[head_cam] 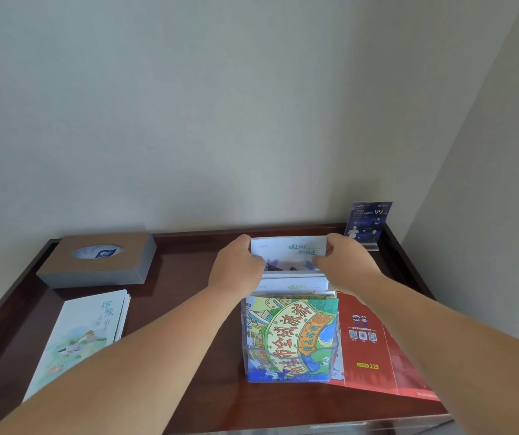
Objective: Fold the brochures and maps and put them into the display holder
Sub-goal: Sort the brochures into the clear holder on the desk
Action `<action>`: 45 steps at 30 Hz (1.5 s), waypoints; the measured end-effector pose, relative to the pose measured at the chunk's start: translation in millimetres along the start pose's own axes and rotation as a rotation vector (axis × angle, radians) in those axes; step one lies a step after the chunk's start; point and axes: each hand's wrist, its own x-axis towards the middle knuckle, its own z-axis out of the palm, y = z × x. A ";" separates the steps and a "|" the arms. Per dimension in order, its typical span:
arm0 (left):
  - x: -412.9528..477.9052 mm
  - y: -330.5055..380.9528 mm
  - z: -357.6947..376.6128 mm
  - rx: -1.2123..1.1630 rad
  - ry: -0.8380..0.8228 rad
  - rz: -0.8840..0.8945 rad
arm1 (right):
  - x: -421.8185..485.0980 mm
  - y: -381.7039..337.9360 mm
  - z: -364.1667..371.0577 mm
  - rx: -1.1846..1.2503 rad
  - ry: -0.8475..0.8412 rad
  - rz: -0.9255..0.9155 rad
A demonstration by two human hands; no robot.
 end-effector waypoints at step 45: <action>-24.9 -329.4 -197.8 0.176 0.084 -0.479 | -57.0 -252.3 262.7 -0.020 -0.494 -0.092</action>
